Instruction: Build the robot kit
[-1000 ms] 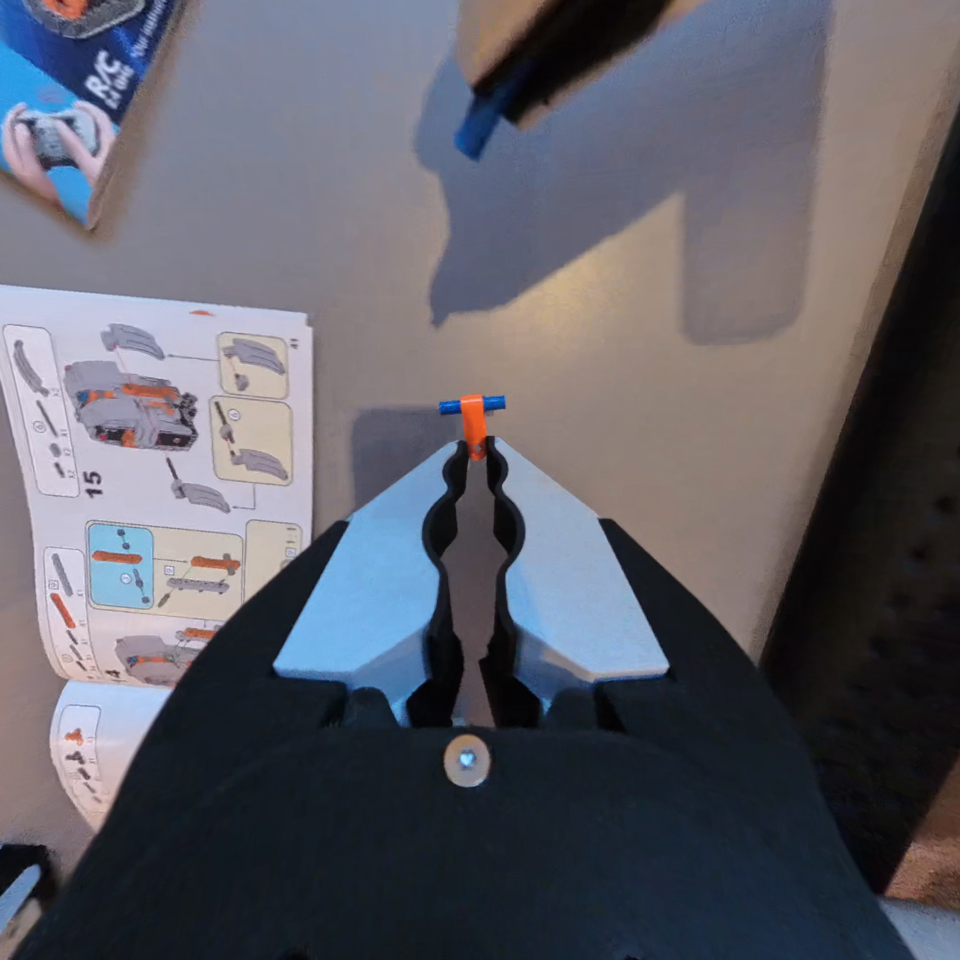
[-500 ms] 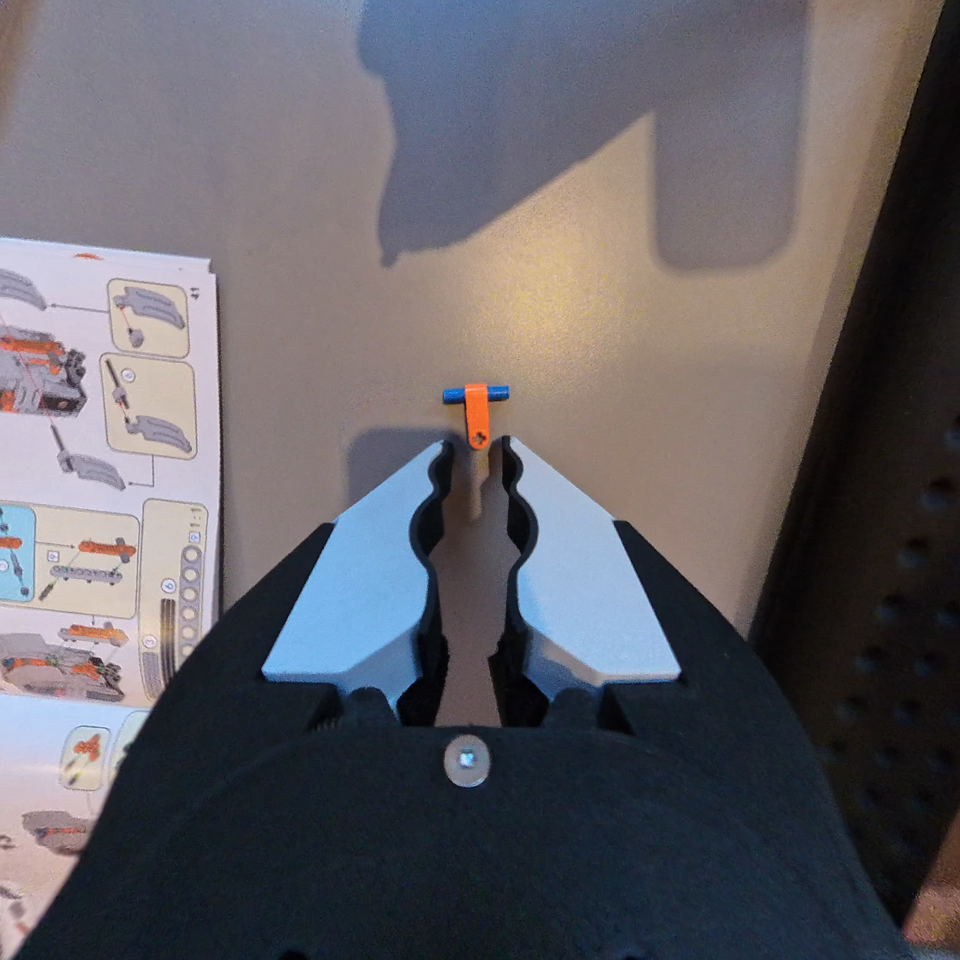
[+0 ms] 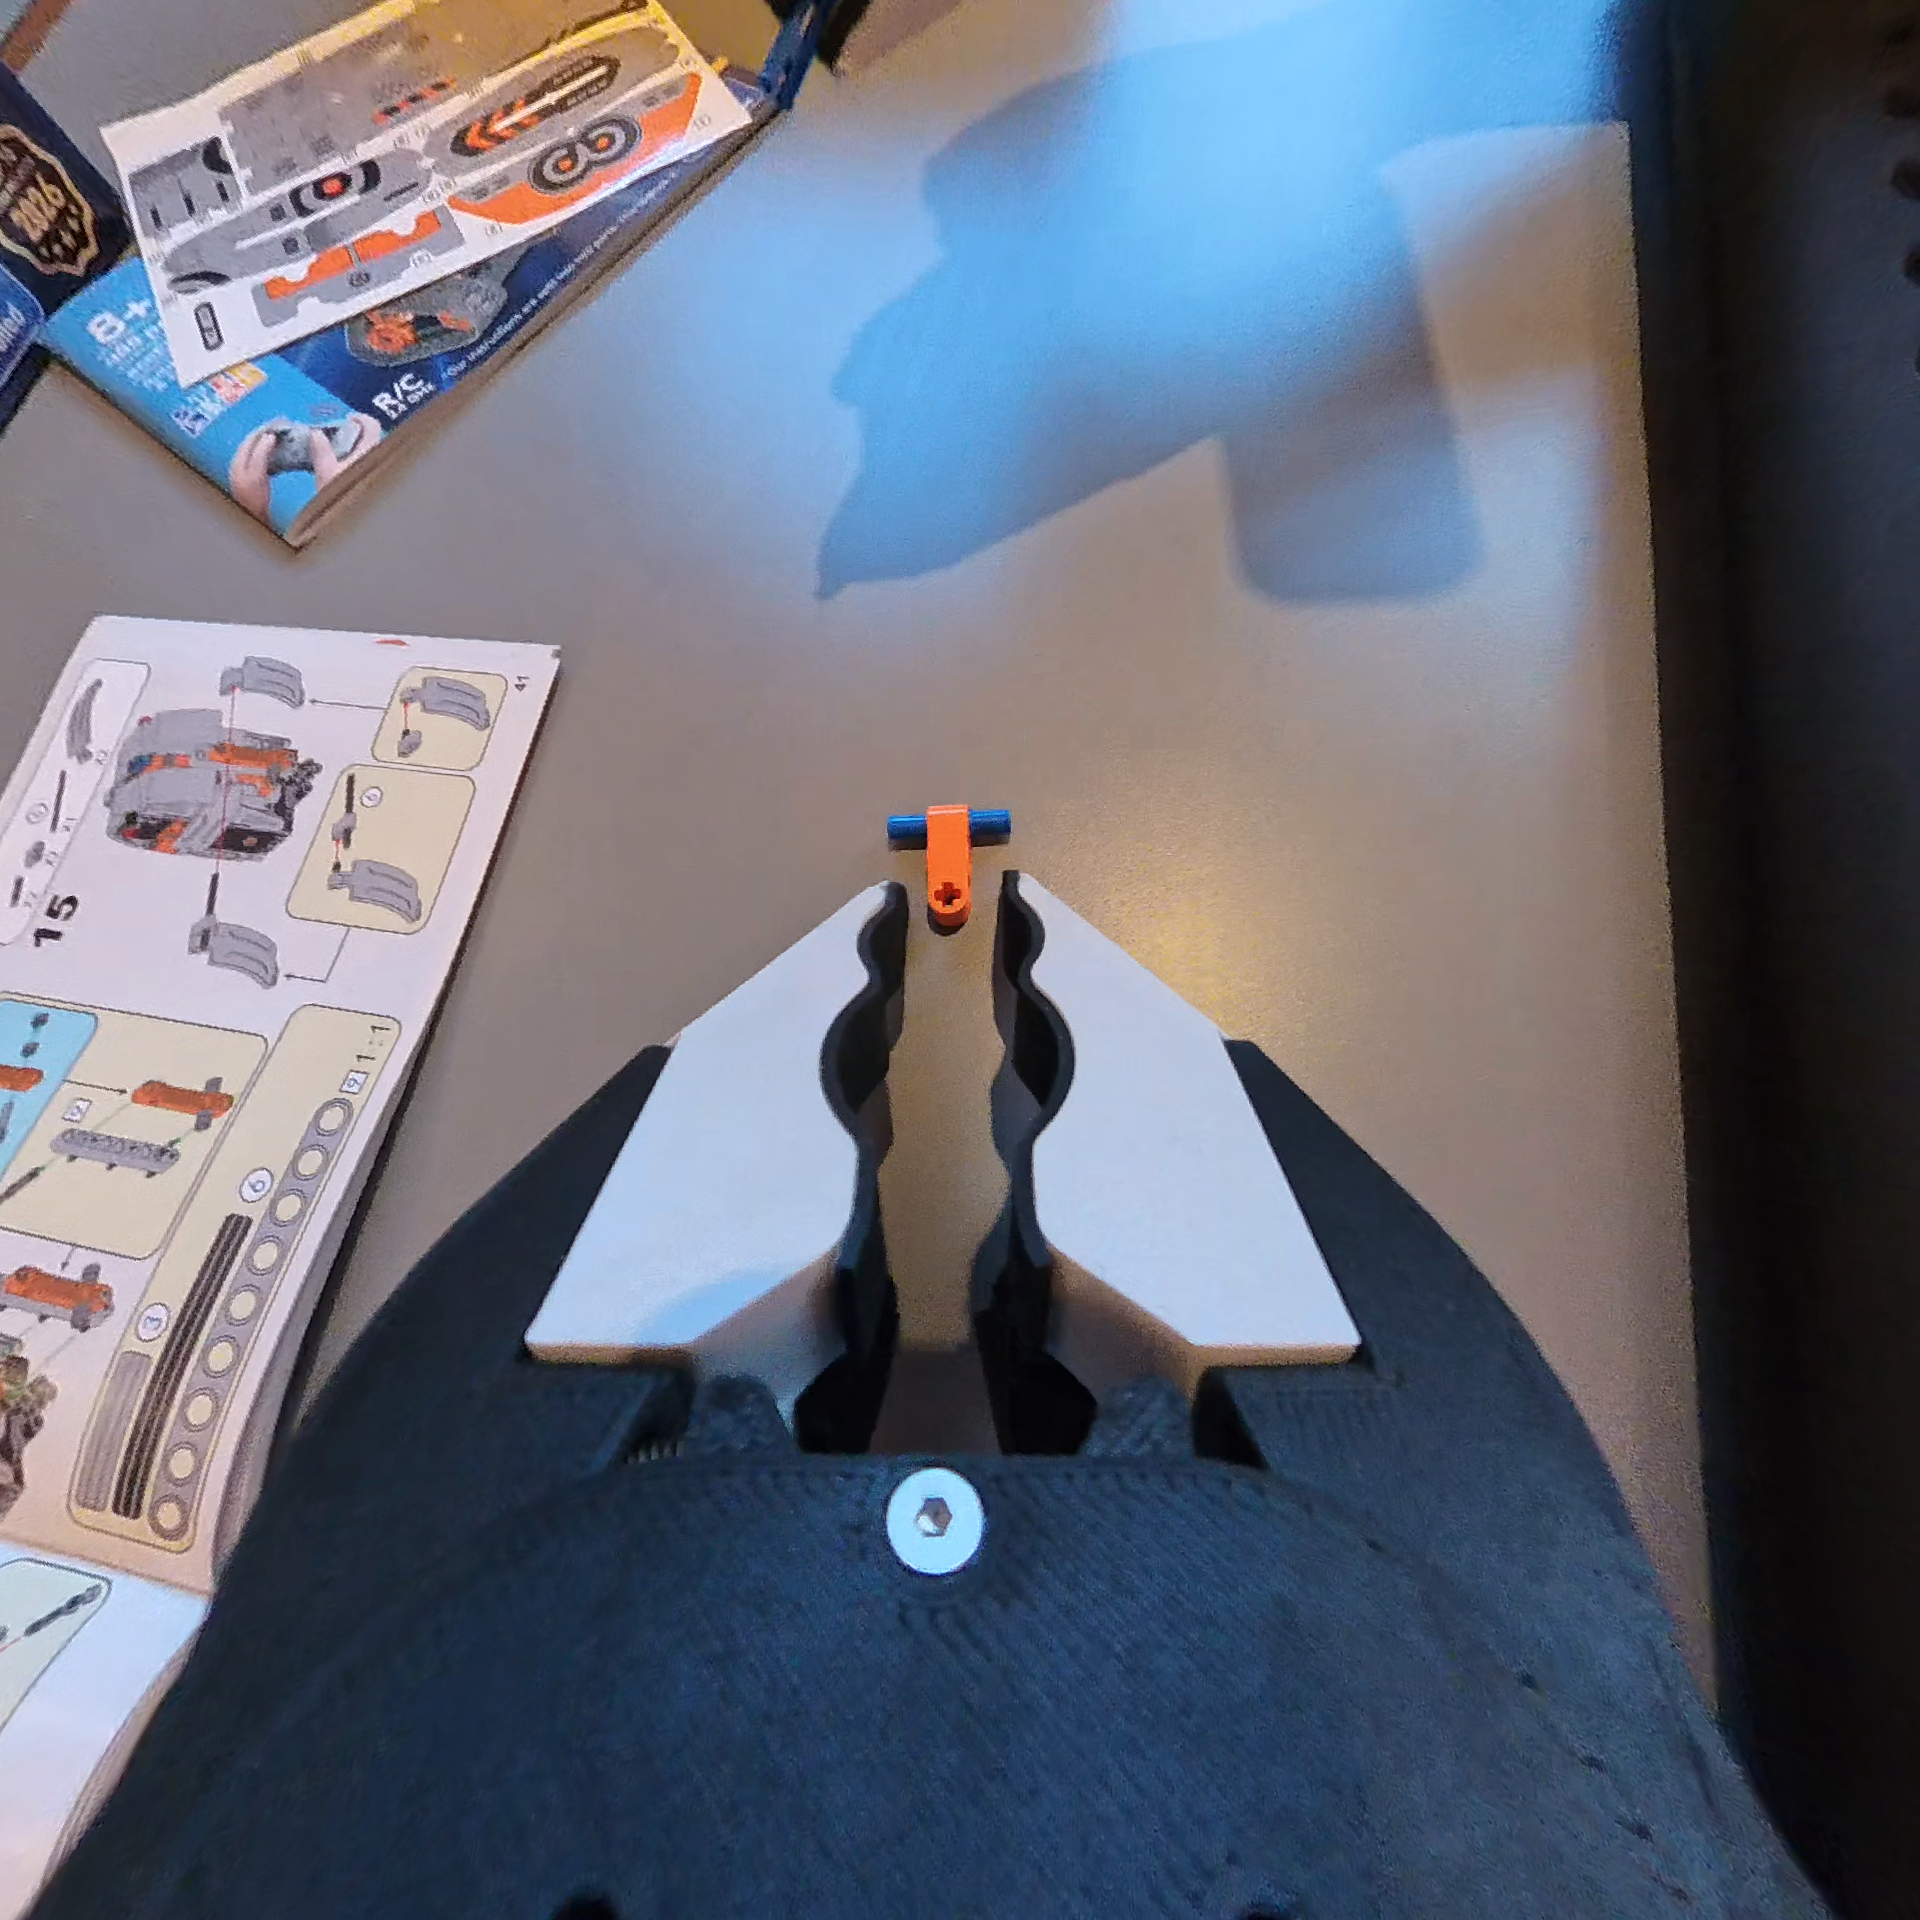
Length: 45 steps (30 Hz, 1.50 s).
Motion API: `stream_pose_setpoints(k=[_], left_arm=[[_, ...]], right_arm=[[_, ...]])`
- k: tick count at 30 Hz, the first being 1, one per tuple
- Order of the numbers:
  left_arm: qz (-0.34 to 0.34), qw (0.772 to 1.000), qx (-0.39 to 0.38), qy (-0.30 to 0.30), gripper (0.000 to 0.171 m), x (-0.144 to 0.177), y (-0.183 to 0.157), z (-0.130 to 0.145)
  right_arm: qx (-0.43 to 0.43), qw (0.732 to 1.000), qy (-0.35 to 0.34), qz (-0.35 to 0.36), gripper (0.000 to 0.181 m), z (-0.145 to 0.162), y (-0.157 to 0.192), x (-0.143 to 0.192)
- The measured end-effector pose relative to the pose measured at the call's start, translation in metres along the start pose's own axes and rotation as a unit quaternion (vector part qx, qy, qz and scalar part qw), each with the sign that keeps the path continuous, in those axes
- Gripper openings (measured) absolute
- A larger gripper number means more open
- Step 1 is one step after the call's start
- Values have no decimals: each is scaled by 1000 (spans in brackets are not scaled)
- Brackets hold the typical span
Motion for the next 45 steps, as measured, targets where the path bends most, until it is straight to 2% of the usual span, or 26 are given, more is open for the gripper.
stream_pose_setpoints(k=[1,13,16,20,22,25,27,30,33,36,41,45], left_arm=[[7,1000,1,0,14,0,0,0],[25,1000,14,1,5,1,4,2],[30,998,51,-7,5,6,9,-4],[81,981,142,-108,5,47,27,-50],[74,976,165,-122,5,72,40,-77],[47,978,157,-132,5,110,52,-124],[3,979,140,-146,5,133,58,-153],[-49,983,119,-132,5,156,58,-177],[-41,974,117,-187,5,168,46,-193],[-30,966,145,-210,5,173,43,-193],[-20,952,181,-246,5,187,46,-183],[26,946,190,-262,4,197,41,-181]], right_arm=[[0,1000,2,0,4,1,0,0],[-3,1000,13,-16,4,4,5,-6],[-26,1000,15,0,4,5,-2,-7],[-72,995,-24,69,4,-6,-29,8],[-72,988,-52,126,4,-26,-50,29],[-30,974,-79,210,3,-71,-78,64],[28,961,-53,270,3,-96,-91,78],[100,940,-2,327,3,-120,-102,88],[151,919,31,362,3,-133,-107,92],[209,899,80,375,4,-140,-104,93],[239,888,113,377,4,-158,-97,101],[274,873,156,373,3,-172,-96,103]])
Point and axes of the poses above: each gripper's, where its closed fingertips meet, x back along the fingers, z out of its underside, y = z × x across the jaws, the point moved 6 cm from there along x, back along the fingers, and after that the axes turned 8 degrees about y, right-handed, at the moved point
